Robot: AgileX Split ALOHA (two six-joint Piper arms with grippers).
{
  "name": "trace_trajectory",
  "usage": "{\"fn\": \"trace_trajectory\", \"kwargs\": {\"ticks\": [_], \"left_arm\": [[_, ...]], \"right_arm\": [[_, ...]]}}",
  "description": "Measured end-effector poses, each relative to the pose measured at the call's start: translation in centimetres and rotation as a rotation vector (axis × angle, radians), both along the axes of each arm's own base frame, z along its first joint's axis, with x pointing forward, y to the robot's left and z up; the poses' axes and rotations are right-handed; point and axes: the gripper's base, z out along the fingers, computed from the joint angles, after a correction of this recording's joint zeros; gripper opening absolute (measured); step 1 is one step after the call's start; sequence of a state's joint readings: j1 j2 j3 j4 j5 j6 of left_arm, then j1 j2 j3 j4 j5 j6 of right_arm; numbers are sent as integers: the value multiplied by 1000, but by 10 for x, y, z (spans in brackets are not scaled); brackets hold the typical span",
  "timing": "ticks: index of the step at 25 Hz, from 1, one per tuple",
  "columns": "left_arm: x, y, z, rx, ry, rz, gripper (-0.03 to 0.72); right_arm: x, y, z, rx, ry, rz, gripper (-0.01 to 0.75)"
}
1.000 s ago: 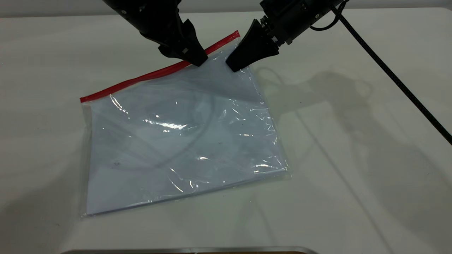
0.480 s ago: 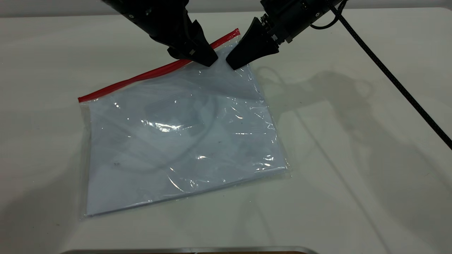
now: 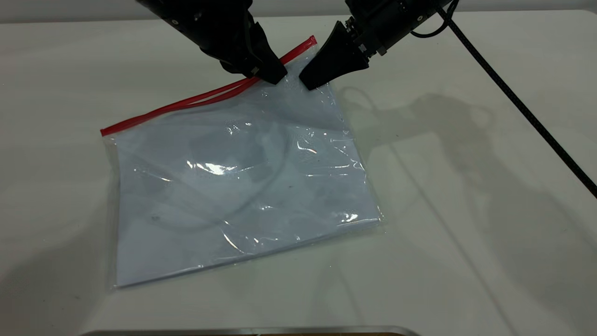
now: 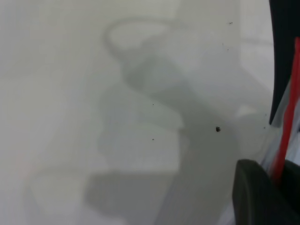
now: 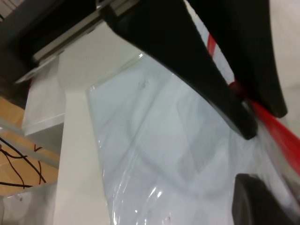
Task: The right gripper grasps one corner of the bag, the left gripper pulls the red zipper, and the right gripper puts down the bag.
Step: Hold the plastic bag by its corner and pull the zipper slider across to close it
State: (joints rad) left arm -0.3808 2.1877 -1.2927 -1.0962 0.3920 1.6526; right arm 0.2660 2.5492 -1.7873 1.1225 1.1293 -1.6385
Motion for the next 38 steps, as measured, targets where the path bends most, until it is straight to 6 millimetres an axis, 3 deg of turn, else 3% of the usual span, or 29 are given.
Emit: {"fn": "trace_trajectory", "kwargs": {"ticks": [3,10,20,25,38], "left_arm": [[0,0,0,0,-2,1,49],[0,-2,1,-11,-1,14,45],[1,5,-3,73,-5,19,45],[0,11,-6,121,30,33,45],[-1,66,-13,223,275,114,45]], "right_arm": [[2,-4,0,0,1,-8,43],[8,-22,2,25,33,-46,43],[26,-86,3,28,64,-192,45],[33,-104,0,-6,53,-262,47],[43,-114,-10,-138,-8,-374,48]]}}
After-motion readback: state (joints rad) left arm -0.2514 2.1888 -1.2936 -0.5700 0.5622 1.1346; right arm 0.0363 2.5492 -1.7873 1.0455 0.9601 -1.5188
